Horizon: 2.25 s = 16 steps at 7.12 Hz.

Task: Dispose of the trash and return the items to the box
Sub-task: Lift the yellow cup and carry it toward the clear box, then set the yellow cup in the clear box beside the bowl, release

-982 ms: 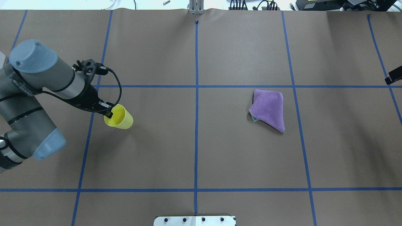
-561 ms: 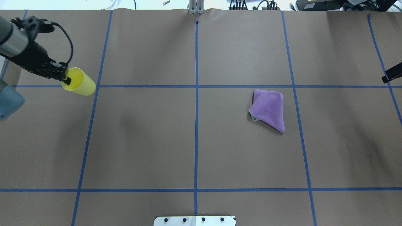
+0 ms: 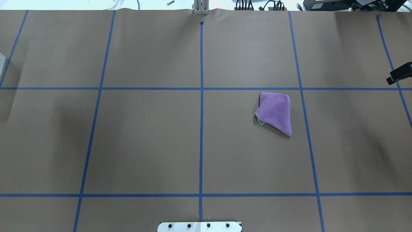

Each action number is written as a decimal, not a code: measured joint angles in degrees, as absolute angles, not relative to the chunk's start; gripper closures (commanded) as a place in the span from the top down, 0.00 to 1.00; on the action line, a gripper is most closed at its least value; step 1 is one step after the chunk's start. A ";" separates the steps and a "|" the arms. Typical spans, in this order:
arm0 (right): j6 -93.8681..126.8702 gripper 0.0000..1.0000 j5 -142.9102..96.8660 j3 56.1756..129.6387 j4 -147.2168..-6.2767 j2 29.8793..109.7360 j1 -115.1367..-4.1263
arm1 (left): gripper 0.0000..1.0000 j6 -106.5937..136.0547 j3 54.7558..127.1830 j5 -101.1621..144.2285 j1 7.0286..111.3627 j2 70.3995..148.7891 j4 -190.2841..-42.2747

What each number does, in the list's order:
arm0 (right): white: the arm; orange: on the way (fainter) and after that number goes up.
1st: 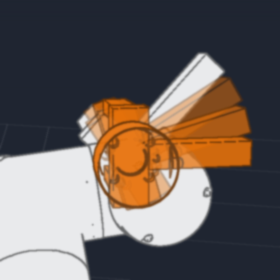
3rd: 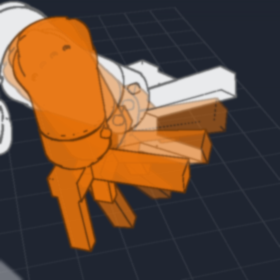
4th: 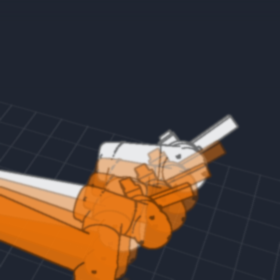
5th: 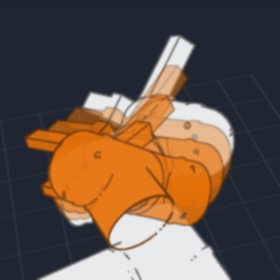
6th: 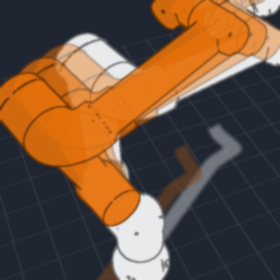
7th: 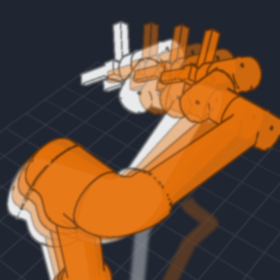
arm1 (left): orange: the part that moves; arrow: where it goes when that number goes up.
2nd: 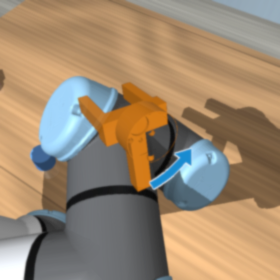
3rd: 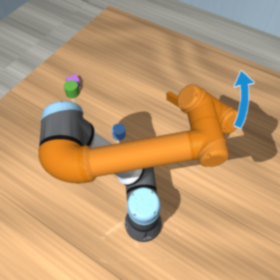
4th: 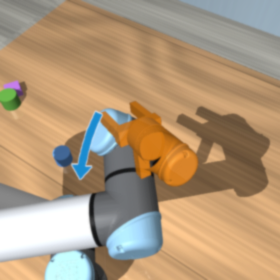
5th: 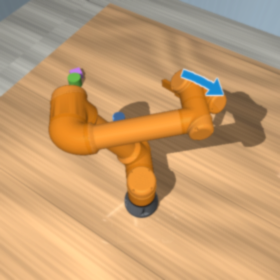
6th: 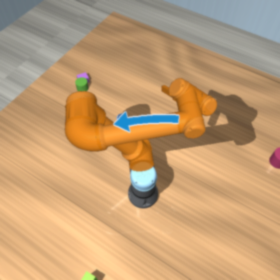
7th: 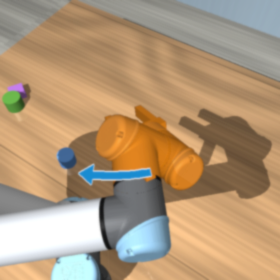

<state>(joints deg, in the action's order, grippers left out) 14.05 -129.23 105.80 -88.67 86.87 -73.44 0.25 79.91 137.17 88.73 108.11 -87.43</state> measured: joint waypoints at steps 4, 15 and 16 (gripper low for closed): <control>14.06 1.00 -129.07 105.81 -88.59 86.58 -73.18 | 0.00 -13.72 43.78 133.73 94.84 113.06 -110.58; 14.08 1.00 -129.04 105.81 -88.67 86.31 -72.69 | 0.99 -13.90 33.42 129.77 95.39 113.90 -124.10; 14.12 1.00 -129.08 105.81 -88.68 86.31 -72.69 | 0.99 -13.58 36.86 131.76 96.58 114.33 -119.96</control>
